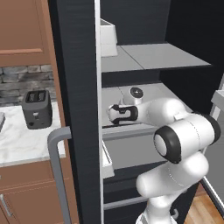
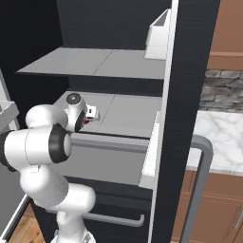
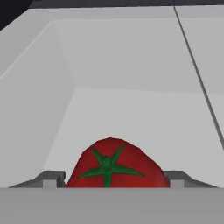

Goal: Place one tomato and one fish in each tupperware on the nearby counter, to pack two identical lunches.

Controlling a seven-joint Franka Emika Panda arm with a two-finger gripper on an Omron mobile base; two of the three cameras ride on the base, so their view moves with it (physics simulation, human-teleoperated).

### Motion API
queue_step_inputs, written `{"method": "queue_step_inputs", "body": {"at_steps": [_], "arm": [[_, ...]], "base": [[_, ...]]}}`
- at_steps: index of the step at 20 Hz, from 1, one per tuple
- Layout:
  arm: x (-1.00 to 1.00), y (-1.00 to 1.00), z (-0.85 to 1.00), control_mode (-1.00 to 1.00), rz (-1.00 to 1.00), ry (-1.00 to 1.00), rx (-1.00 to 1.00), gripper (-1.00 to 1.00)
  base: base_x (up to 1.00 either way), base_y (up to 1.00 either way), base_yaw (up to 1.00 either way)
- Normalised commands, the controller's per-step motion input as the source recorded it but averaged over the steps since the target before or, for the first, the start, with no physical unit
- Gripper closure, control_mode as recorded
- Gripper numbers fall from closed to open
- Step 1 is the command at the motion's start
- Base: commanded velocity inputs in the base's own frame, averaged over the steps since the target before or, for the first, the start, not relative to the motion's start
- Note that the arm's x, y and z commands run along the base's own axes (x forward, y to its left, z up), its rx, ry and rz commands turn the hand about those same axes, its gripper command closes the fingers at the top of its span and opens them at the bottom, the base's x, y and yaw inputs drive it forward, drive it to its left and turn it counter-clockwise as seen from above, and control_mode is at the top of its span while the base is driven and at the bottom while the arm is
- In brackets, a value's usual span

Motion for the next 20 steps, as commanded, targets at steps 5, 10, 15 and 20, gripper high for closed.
{"method": "queue_step_inputs", "body": {"at_steps": [5, 10, 15, 20], "arm": [[-0.20, 0.00, -0.46, -1.00, 0.00, 0.09, 0.00, 1.00], [-0.35, -0.02, -0.48, -1.00, 0.00, 0.02, 0.00, 1.00], [-1.00, -0.56, -0.16, -1.00, 0.00, -0.16, 0.03, 1.00], [-1.00, -0.71, 0.75, -1.00, -0.01, -0.06, 0.00, 1.00]], "base": [[0.00, 0.00, 0.00], [0.00, 0.00, 0.00], [0.00, 0.00, 0.00], [0.00, 0.00, 0.00]]}}
